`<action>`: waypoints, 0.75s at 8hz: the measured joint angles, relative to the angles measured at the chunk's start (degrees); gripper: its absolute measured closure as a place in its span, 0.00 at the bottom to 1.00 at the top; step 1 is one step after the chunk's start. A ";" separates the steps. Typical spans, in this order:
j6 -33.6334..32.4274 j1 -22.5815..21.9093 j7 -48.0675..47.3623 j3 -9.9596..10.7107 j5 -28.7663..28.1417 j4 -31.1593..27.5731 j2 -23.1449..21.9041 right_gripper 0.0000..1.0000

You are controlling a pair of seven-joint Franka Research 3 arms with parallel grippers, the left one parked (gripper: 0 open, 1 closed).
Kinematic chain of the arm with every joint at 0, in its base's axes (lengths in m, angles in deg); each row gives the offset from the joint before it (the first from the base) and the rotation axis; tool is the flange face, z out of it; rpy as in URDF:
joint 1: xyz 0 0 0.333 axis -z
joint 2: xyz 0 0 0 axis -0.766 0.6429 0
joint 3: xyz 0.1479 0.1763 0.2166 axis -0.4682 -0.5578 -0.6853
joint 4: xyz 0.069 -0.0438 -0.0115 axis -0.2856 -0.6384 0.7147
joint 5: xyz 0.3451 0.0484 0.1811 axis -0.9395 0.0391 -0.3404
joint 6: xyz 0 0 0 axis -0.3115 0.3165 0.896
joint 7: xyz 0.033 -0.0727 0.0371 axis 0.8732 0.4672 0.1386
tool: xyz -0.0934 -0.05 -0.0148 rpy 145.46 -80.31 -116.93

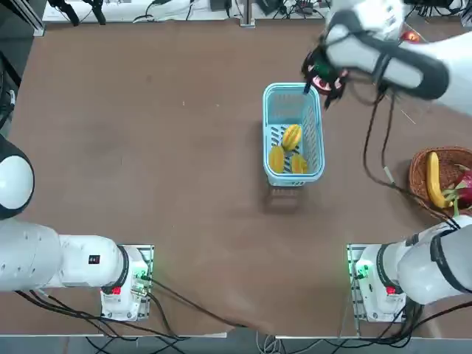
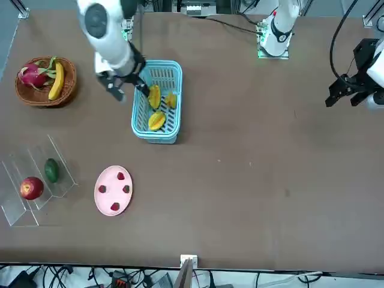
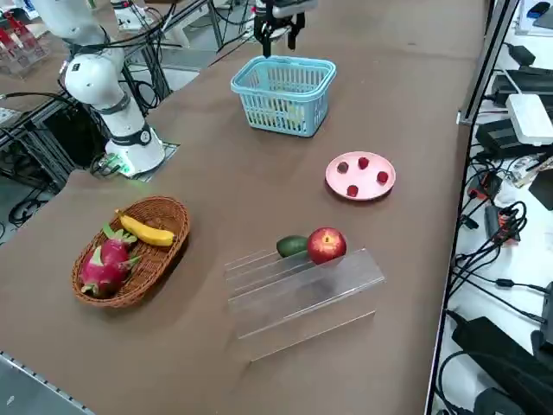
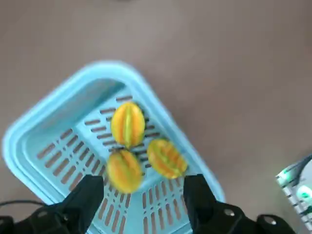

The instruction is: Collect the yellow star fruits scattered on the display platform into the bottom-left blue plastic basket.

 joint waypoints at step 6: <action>-17.69 16.63 39.16 5.29 6.84 16.14 -0.31 0.00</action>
